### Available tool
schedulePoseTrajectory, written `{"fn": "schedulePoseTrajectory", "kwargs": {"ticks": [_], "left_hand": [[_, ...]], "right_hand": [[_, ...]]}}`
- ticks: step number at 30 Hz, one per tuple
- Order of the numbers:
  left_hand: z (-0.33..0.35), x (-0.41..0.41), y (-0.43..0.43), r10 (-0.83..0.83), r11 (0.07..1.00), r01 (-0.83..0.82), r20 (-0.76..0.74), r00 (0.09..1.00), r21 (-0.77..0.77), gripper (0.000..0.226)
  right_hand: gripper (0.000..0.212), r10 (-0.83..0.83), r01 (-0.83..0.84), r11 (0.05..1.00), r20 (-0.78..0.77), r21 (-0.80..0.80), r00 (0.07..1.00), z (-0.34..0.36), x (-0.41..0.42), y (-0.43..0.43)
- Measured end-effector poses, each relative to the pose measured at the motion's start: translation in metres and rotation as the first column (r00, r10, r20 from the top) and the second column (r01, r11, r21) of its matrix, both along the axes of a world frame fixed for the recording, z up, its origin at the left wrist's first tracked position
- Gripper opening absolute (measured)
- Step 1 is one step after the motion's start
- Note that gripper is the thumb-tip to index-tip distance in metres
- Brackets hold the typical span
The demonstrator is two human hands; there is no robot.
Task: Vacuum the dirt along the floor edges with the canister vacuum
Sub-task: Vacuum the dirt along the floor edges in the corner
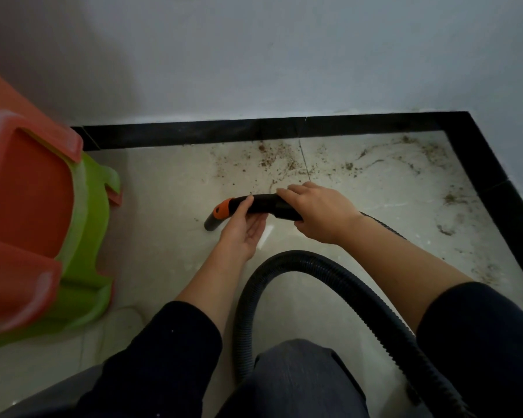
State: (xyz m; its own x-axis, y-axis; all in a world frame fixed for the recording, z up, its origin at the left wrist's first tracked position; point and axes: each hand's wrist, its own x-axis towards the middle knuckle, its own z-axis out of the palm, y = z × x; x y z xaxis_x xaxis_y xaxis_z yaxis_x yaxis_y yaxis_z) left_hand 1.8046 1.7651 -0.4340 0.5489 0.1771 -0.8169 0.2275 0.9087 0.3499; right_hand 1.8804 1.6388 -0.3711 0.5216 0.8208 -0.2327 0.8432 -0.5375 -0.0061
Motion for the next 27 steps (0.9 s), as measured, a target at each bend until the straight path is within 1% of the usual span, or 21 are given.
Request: {"fn": "schedulePoseTrajectory", "kwargs": {"ticks": [9,17,27], "left_hand": [[0.000,0.003,0.002,-0.020,1.000,0.020,-0.004,1.000,0.019,0.026],[-0.001,0.000,0.017,-0.021,0.999,0.021,-0.010,1.000,0.047,0.017],[-0.005,0.005,0.026,-0.004,0.999,0.004,-0.005,1.000,0.032,0.018]], "right_hand": [[0.057,-0.016,0.016,1.000,0.004,0.002,1.000,-0.003,0.000,0.000],[0.058,-0.013,0.013,1.000,0.007,0.023,1.000,-0.009,-0.003,0.013],[0.058,-0.012,0.011,1.000,0.020,0.012,1.000,-0.012,0.001,0.023]]}}
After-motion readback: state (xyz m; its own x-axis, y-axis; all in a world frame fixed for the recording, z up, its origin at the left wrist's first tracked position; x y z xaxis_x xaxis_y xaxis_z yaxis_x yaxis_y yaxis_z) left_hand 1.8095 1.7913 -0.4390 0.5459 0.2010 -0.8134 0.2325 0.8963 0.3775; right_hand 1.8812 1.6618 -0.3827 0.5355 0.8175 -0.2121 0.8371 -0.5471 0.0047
